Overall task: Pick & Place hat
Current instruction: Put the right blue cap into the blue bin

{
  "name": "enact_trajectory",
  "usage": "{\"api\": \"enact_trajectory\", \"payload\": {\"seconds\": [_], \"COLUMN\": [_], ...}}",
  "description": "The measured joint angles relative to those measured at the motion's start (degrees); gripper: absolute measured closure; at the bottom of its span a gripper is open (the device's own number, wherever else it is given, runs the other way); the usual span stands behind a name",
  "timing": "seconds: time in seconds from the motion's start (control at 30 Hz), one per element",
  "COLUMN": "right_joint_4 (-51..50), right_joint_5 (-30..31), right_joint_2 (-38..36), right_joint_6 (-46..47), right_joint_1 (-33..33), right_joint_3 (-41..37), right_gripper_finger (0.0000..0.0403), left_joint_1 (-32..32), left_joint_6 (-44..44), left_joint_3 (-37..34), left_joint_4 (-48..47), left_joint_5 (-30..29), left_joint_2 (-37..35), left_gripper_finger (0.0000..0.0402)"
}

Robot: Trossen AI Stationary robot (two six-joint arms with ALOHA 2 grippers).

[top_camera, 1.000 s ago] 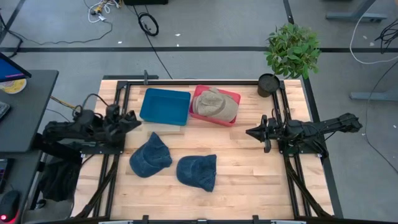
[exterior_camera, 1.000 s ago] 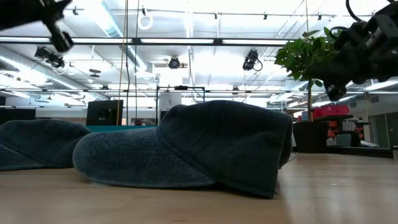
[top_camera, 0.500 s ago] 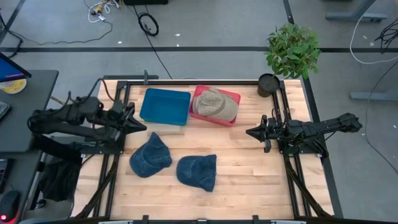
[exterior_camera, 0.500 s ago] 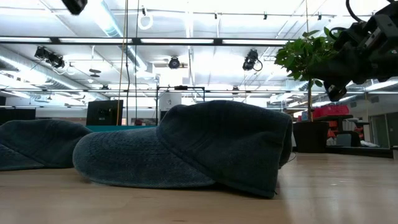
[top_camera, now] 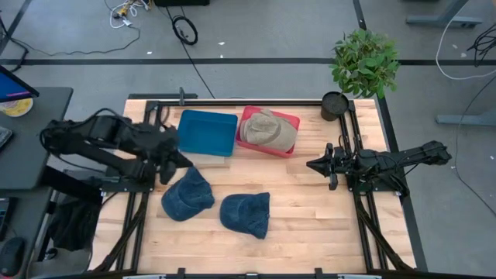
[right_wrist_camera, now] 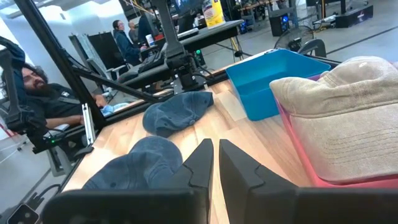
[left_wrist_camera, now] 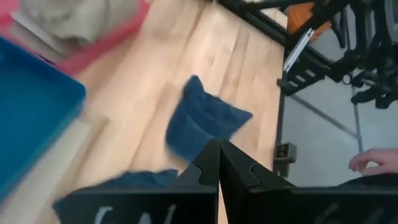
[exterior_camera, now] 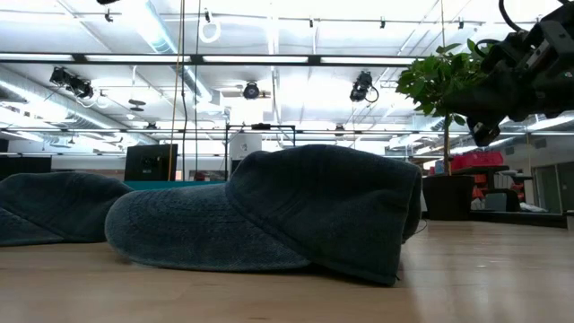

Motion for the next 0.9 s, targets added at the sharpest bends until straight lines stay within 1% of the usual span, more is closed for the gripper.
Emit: {"api": "enact_trajectory", "payload": {"seconds": [0.03,0.13,0.2,0.3,0.43,0.5,0.6,0.73,0.9], "right_joint_4": [0.0,0.0,0.0,0.0,0.0,0.0,0.0,0.0,0.0], "right_joint_5": [0.0,0.0,0.0,0.0,0.0,0.0,0.0,0.0,0.0], "right_joint_2": [0.0,0.0,0.0,0.0,0.0,0.0,0.0,0.0,0.0], "right_joint_6": [0.0,0.0,0.0,0.0,0.0,0.0,0.0,0.0,0.0], "right_joint_1": [0.0,0.0,0.0,0.0,0.0,0.0,0.0,0.0,0.0], "right_joint_3": [0.0,0.0,0.0,0.0,0.0,0.0,0.0,0.0,0.0], "right_gripper_finger": [0.0372,0.0372,0.0372,0.0372,0.0372,0.0372,0.0372,0.0372,0.0372], "left_joint_1": [-0.9,-3.4,-6.4,-12.1,-19.1,-21.6,-24.4,-26.5,-26.9], "left_joint_6": [-2.8,-14.8,-22.4,-31.1,-38.1,-43.9,-50.7,-54.6,-59.2], "left_joint_3": [1.0,1.5,1.6,1.5,1.6,1.5,1.5,1.5,1.5], "left_joint_4": [-0.5,-1.1,-1.7,-2.7,-5.1,-6.7,-7.5,-8.0,-7.9], "left_joint_5": [-0.4,-0.6,-2.0,-7.3,-16.0,-19.7,-23.2,-22.5,-21.4], "left_joint_2": [1.2,2.9,3.5,4.5,6.6,8.3,11.6,16.9,22.5], "left_gripper_finger": [0.0399,0.0399,0.0399,0.0399,0.0399,0.0399,0.0399,0.0399,0.0399]}}
